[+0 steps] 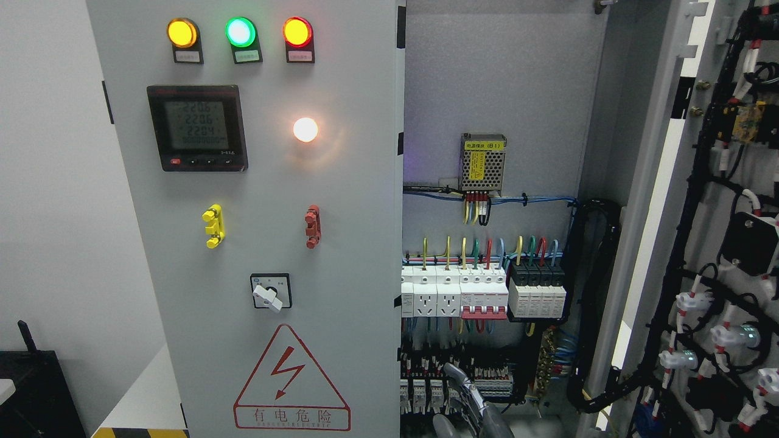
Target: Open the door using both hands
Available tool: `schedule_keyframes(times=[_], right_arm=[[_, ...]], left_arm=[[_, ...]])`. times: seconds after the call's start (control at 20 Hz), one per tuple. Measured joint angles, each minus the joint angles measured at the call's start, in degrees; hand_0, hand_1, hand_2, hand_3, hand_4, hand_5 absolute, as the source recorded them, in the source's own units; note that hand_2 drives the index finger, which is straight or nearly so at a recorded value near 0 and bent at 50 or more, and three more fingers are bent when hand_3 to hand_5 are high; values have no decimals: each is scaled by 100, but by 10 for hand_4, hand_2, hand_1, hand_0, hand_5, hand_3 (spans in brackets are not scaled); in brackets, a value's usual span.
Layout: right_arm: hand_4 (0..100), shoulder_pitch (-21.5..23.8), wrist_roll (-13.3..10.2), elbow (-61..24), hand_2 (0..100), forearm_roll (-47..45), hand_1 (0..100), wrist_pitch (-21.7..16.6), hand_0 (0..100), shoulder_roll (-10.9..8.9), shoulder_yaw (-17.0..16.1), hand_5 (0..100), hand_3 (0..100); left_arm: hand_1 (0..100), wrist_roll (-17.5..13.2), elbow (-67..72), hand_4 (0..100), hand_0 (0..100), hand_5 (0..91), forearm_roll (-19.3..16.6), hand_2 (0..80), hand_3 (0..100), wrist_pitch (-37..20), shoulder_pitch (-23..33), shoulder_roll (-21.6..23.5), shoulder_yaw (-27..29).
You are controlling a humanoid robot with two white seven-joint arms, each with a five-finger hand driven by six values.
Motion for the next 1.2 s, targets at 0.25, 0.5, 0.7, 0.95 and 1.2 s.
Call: schedule_keyframes(times=[0.25, 0.5, 0.7, 0.95, 1.2], right_arm=[[0, -249, 13, 242, 0, -51, 389, 3, 120, 27, 50, 0, 0], [0, -434, 115, 476, 0, -72, 389, 3, 120, 69, 109, 0, 0], [0, -559, 195, 624, 0, -90, 389, 3, 120, 104, 158, 0, 0], [0, -711, 219, 771, 0, -317, 389, 3, 120, 135, 222, 0, 0], [0, -824, 229, 869, 0, -467, 389, 6, 120, 154, 280, 0, 0]], left_arm=[[389, 0, 0, 0, 120, 0, 0, 0, 0, -1, 0, 0, 1], [389, 0, 0, 0, 120, 0, 0, 0, 0, -13, -1, 0, 0], [389, 0, 0, 0, 120, 0, 0, 0, 0, -24, -1, 0, -1], [389, 0, 0, 0, 120, 0, 0, 0, 0, -11, -1, 0, -2], [389, -1, 0, 0, 120, 0, 0, 0, 0, -4, -1, 0, -2]])
